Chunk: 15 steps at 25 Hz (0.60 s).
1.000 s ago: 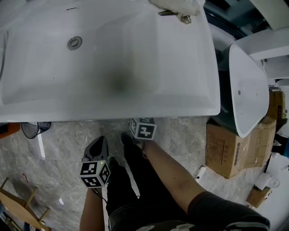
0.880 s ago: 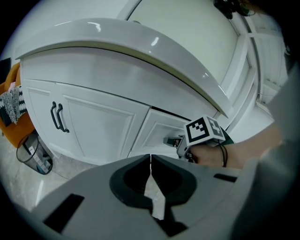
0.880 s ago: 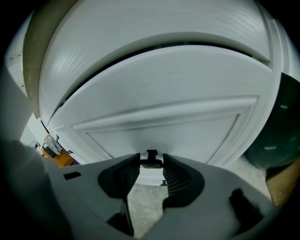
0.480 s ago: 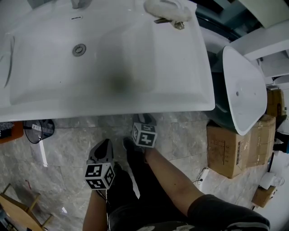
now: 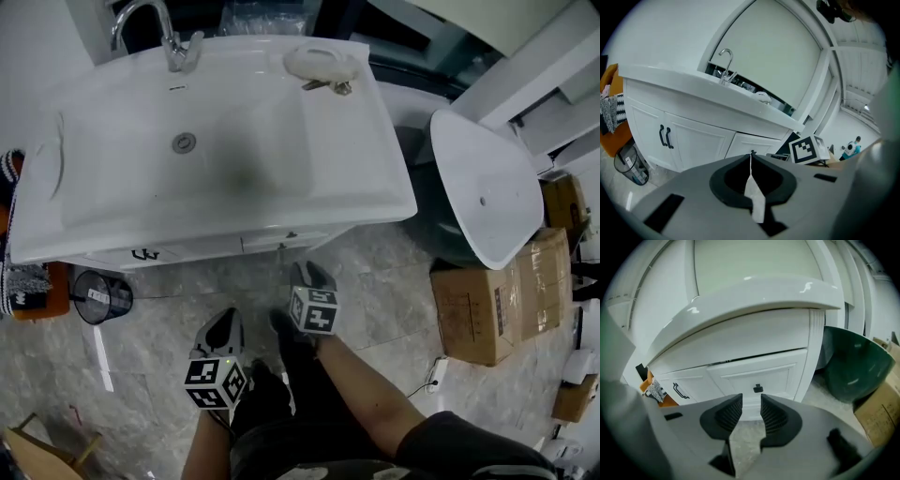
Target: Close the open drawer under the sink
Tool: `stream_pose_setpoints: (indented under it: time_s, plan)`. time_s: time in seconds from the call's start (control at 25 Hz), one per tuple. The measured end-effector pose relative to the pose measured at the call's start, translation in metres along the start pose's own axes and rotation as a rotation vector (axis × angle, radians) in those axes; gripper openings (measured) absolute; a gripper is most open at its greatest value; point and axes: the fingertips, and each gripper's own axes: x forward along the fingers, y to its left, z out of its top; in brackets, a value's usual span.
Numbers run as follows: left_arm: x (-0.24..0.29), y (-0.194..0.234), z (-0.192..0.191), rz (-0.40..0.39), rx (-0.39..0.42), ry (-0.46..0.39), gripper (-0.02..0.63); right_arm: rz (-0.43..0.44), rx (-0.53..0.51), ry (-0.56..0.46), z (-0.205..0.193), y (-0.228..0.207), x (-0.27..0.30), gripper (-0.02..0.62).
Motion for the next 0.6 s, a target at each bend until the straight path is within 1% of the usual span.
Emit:
stream_pose_setpoints:
  time_s: [0.2, 0.4, 0.52, 0.6]
  plan:
    - [-0.038, -0.016, 0.010, -0.055, 0.027, -0.042, 0.017, -0.004, -0.017, -0.072, 0.015, 0.008, -0.056, 0.097]
    - [-0.082, -0.036, 0.009, -0.091, 0.017, -0.061, 0.017, 0.021, -0.026, -0.081, 0.002, 0.021, -0.127, 0.064]
    - [-0.095, -0.041, 0.012, -0.106, 0.014, -0.069, 0.017, 0.045, -0.061, -0.077, -0.006, 0.033, -0.157, 0.049]
    - [-0.103, -0.047, 0.011, -0.120, 0.014, -0.070, 0.017, 0.061, -0.106, -0.093, -0.008, 0.039, -0.176, 0.043]
